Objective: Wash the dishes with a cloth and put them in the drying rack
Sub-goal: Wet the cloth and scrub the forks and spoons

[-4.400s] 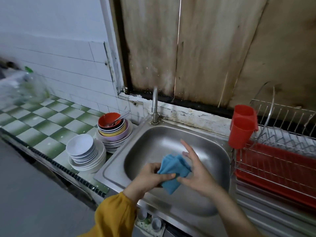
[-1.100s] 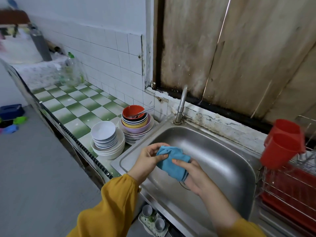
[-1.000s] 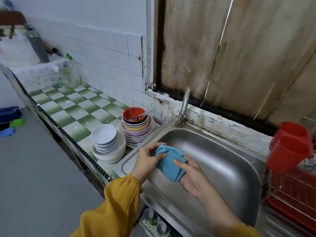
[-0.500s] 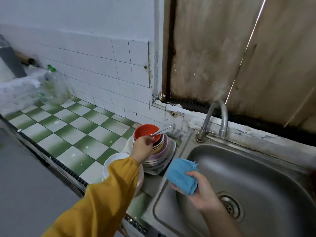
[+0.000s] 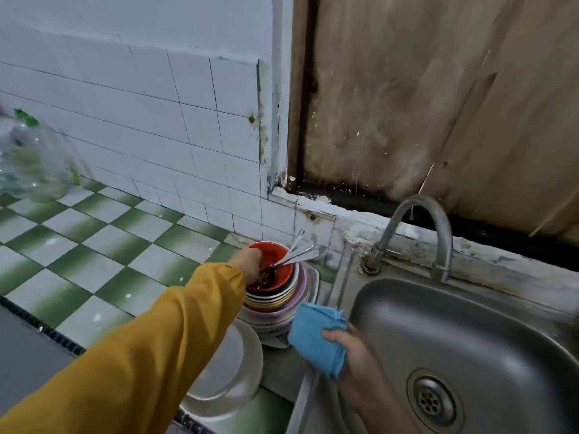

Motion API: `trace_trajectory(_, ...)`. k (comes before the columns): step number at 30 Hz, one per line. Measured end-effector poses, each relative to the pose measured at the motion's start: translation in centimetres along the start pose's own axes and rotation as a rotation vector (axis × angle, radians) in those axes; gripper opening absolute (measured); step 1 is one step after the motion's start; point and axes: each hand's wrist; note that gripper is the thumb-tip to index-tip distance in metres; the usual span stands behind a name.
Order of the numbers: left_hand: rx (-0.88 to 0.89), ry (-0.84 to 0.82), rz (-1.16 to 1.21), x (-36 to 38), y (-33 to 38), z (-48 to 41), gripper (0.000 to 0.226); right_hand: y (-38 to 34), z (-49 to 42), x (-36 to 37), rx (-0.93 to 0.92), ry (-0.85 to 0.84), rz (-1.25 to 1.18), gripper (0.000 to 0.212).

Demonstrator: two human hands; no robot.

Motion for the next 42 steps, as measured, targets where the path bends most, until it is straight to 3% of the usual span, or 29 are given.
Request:
trace_trajectory(5,0.058,-0.163,0.335,0.6,0.6,-0.6,0.033,-0.8,0.2,0.0,0.001,0.017,0.013,0.030)
trace_trajectory(9,-0.035,-0.210,0.006,1.2,1.0,-1.2,0.053,-1.2,0.1,-0.3,0.000,0.019,0.025,0.029)
trace_trajectory(11,0.129,-0.259,-0.022,1.3,1.1,-0.4,0.049,-1.2,0.0,-0.6,0.019,0.027,0.023,0.030)
trace_trajectory(12,0.193,-0.180,-0.003,0.9,1.2,-0.3,0.040,-1.1,-0.1,-0.8,0.029,0.029,0.019,0.030)
trace_trajectory(14,0.157,-0.079,0.134,1.3,0.3,-0.8,0.029,-1.2,-0.2,-1.2,0.048,0.027,0.007,0.032)
trace_trajectory(18,-0.010,0.002,0.063,0.8,0.0,-0.8,0.035,-1.6,-0.2,-1.8,0.052,0.021,-0.002,0.031)
trace_trajectory(25,-0.018,0.203,0.046,0.0,-0.3,0.6,0.021,-2.1,-0.1,-2.0,0.039,0.037,0.043,0.030)
trace_trajectory(30,-0.075,0.330,0.372,0.2,0.2,2.6,0.019,-2.0,0.6,-1.4,-0.013,0.059,0.025,0.026)
trace_trajectory(32,-0.115,0.352,0.620,0.3,1.0,4.1,0.018,-1.8,0.6,-1.0,-0.033,0.070,-0.035,0.025)
trace_trajectory(35,-0.192,0.239,1.086,1.0,3.0,7.5,0.016,-2.1,1.5,-0.1,-0.119,0.071,-0.081,0.022)
trace_trajectory(37,-0.203,0.183,1.209,1.8,4.7,10.2,0.012,-2.5,2.4,0.8,-0.237,0.056,-0.053,0.019)
trace_trajectory(39,-0.200,0.144,1.285,2.8,6.4,13.0,0.013,-2.7,2.8,1.4,-0.397,0.022,0.105,0.026)
trace_trajectory(42,-0.149,0.069,1.383,3.9,8.7,17.0,0.022,-2.1,3.4,1.8,-0.633,-0.060,0.599,0.039)
Point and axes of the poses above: each hand's wrist, its own z-axis away from the middle knuckle, its own x-axis out of the palm, y = z × x, and after that the axes turned 3 degrees about z, right-handed
